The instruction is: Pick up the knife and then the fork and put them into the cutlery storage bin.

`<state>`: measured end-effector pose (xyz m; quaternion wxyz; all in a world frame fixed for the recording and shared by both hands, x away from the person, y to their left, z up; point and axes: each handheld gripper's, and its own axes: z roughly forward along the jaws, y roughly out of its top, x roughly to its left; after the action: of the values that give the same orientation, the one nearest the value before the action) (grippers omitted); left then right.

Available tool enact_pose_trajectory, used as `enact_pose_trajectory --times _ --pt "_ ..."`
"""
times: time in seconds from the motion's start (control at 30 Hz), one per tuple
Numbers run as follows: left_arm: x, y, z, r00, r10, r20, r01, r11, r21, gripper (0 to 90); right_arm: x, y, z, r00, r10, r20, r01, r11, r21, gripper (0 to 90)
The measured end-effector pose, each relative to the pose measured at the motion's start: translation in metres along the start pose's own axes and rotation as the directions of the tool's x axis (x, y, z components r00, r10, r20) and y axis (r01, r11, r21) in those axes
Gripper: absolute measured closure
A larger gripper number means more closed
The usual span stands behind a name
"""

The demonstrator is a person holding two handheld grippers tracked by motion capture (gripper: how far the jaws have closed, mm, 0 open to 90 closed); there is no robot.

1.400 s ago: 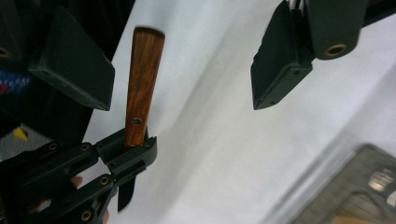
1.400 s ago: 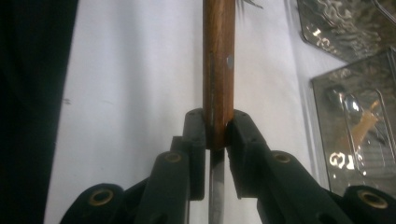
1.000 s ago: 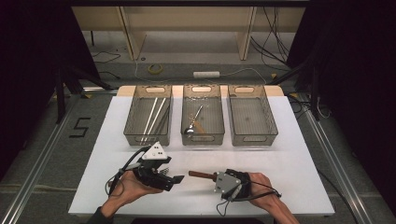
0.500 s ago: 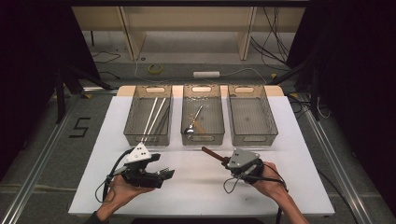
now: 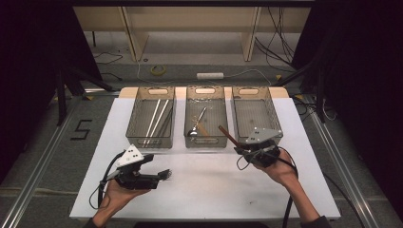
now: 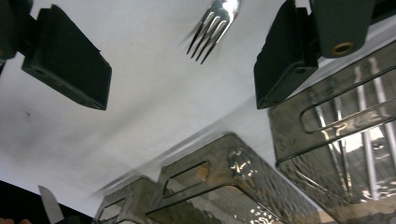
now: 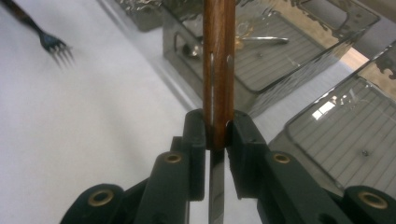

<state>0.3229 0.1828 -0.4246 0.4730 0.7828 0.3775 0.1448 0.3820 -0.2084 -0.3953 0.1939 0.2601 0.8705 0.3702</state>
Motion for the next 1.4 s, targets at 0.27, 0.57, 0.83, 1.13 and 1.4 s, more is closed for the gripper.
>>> enact_pose_trajectory --times 0.27,0.57,0.83,1.13,1.4 --pt "0.003 -0.003 -0.004 0.9997 0.012 -0.022 -0.011 0.9999 0.007 18.5 -0.023 0.015 -0.005 0.9971 0.077 0.003 -0.076 0.997 -0.018 78.6" --pt "0.006 -0.005 -0.007 0.9995 0.004 -0.033 -0.004 1.0 0.005 18.5 -0.043 0.024 -0.001 0.9904 0.138 0.004 -0.138 0.99 -0.02 78.5" --pt "0.008 -0.006 -0.01 0.999 0.0 -0.044 0.001 1.0 0.006 18.5 -0.06 0.032 0.001 0.9841 0.175 0.03 -0.174 0.985 -0.015 78.5" --pt "0.01 -0.007 -0.012 0.9986 0.001 -0.053 -0.001 1.0 -0.001 18.5 -0.074 0.04 0.007 0.9774 0.208 0.041 -0.207 0.978 -0.013 78.5" --pt "0.01 -0.008 -0.014 0.9981 0.004 -0.061 -0.005 1.0 -0.007 18.5 -0.084 0.047 0.011 0.9706 0.234 0.058 -0.233 0.972 -0.015 78.5"
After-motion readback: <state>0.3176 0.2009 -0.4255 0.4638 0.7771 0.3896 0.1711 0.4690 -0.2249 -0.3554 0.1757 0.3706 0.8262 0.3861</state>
